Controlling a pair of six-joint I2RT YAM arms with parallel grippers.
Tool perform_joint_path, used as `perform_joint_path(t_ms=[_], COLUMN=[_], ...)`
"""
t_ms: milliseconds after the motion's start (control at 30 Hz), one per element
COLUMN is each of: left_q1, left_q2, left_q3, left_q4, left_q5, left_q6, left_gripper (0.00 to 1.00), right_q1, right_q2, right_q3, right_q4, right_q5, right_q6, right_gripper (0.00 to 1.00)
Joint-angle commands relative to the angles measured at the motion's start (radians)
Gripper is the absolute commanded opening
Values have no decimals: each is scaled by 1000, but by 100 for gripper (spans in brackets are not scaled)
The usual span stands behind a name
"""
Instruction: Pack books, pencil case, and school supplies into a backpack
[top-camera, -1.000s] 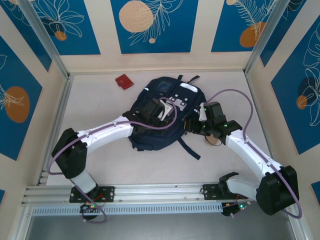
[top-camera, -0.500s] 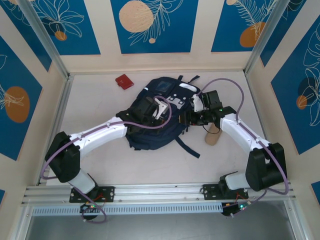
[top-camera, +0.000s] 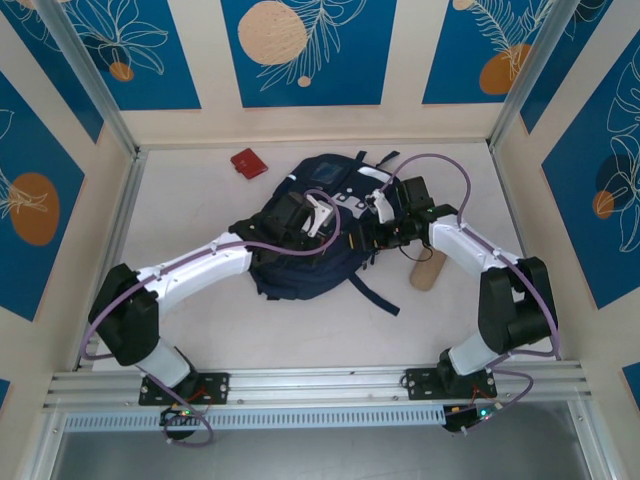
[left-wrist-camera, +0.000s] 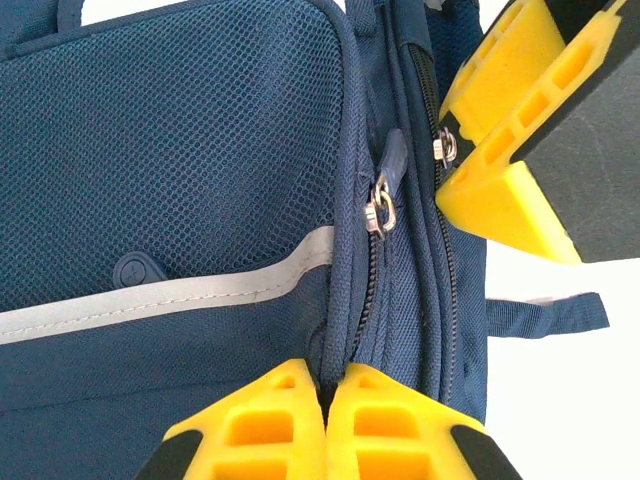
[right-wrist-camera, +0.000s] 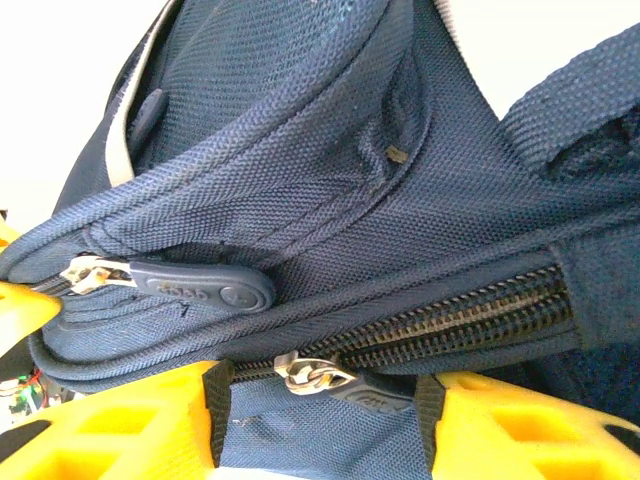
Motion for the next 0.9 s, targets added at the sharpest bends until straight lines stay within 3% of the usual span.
perform_joint_path(t_ms=[0, 100, 200, 367, 467, 667, 800, 867], left_q1=[22, 26, 27, 27, 29, 30, 32, 31], left_q2=[-49, -49, -49, -49, -47, -41, -41, -43], left_q3=[1, 1, -1, 2, 6, 8, 6, 7], left_q4=[53, 54, 54, 58, 60, 59, 61, 62], left_q5=[13, 16, 23, 31, 30, 32, 35, 36], left_q6=[-15, -14, -16, -23, -24, -24, -25, -26], left_gripper=[0, 0, 0, 0, 0, 0, 0, 0], right_q1=[7, 11, 13, 28, 30, 32, 39, 45], right_q2=[28, 24, 24, 24, 11, -17, -23, -23], right_q3=[24, 12, 7, -5, -18, -30, -37, -45], right_q4=[-17, 13, 31, 28, 29, 22, 23, 34], right_q5=[31, 69, 26, -84, -88, -68, -53, -45], right_q6=[-46, -40, -50, -82, -86, -89, -81, -67], right_gripper=[60, 66, 65, 46, 33, 16, 18, 31])
